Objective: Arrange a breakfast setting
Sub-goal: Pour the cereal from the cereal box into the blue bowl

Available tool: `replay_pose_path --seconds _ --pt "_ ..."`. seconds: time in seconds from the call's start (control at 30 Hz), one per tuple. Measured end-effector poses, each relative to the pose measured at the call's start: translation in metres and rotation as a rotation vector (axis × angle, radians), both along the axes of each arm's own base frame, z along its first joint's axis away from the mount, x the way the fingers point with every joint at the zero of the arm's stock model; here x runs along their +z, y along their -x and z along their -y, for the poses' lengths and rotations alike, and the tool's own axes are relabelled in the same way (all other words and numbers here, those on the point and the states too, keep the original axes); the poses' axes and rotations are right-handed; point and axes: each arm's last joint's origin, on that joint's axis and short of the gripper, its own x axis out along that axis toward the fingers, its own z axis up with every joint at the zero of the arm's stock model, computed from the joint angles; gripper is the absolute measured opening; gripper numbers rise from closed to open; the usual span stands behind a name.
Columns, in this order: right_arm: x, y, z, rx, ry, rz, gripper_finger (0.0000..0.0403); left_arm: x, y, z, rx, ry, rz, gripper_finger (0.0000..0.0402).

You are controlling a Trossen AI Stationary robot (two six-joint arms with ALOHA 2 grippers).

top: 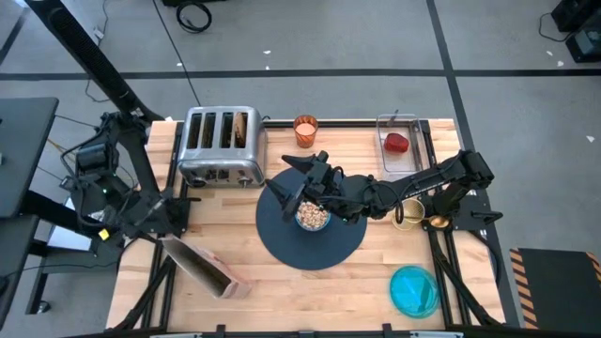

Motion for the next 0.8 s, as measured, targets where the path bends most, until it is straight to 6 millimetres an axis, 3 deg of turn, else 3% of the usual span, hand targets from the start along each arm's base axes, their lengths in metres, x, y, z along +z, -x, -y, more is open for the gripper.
replay_pose_path --seconds 0.2,0.33,0.53,0.8 --pt "0.0 0.0 0.0 0.0 0.001 -0.001 0.0366 0.026 0.0 -0.002 0.025 0.088 0.077 0.0181" --pt "0.0 0.0 0.0 -0.001 0.001 -0.002 0.0366 0.04 -0.007 0.021 -0.002 0.082 0.135 0.018" --pt "0.0 0.0 0.0 -0.002 0.011 -0.008 0.0366 0.025 -0.018 0.055 0.003 -0.096 0.028 0.0166" --pt "0.0 0.0 0.0 0.021 0.001 0.001 0.0366 0.017 -0.034 0.065 0.092 -0.104 -0.07 0.0155"
